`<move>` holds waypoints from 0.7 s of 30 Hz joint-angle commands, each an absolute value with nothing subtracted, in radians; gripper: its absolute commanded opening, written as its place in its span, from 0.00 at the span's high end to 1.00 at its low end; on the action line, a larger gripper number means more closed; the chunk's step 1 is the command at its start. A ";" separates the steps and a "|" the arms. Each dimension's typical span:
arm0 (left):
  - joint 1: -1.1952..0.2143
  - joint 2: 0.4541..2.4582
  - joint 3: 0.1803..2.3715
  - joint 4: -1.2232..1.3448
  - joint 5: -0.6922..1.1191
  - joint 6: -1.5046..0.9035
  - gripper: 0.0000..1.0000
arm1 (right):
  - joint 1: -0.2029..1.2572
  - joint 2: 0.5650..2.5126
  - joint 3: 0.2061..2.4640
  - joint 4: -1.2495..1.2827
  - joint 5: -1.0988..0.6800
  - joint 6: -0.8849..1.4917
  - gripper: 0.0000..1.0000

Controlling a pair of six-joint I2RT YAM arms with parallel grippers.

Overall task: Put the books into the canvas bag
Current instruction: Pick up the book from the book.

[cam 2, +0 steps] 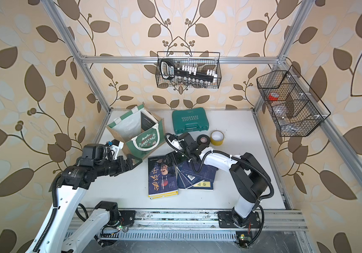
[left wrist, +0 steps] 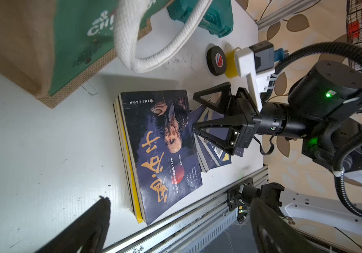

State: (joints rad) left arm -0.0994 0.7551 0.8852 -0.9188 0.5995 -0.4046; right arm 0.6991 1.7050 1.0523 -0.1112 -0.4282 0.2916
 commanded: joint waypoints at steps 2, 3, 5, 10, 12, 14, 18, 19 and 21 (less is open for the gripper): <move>-0.181 0.774 0.830 -0.811 0.607 -0.511 0.01 | 0.698 1.725 1.025 -0.112 -0.452 0.292 0.02; -0.213 0.784 0.813 -0.783 0.586 -0.535 0.01 | 0.698 1.729 1.021 -0.108 -0.453 0.291 0.02; -0.272 0.802 0.783 -0.732 0.544 -0.571 0.01 | 0.698 1.737 1.019 -0.105 -0.459 0.290 0.02; -0.373 0.876 0.718 -0.619 0.470 -0.631 0.01 | 0.697 1.772 1.032 -0.094 -0.488 0.282 0.02; -0.395 0.910 0.702 -0.589 0.443 -0.639 0.01 | 0.698 1.782 1.040 -0.093 -0.496 0.277 0.02; -0.400 0.927 0.683 -0.561 0.415 -0.642 0.01 | 0.696 1.789 1.043 -0.090 -0.505 0.273 0.02; -0.400 0.978 0.645 -0.494 0.394 -0.655 0.01 | 0.696 1.805 1.045 -0.087 -0.520 0.270 0.03; -0.400 0.995 0.633 -0.472 0.394 -0.661 0.01 | 0.696 1.808 1.045 -0.087 -0.521 0.270 0.04; -0.400 1.032 0.616 -0.426 0.387 -0.677 0.01 | 0.696 1.812 1.045 -0.082 -0.520 0.270 0.05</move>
State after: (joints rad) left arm -0.3939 1.0004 0.6384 -0.5255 0.4198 -0.6434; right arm 0.6971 1.7718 1.0389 -0.0422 -0.4900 0.2752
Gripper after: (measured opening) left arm 0.989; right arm 0.953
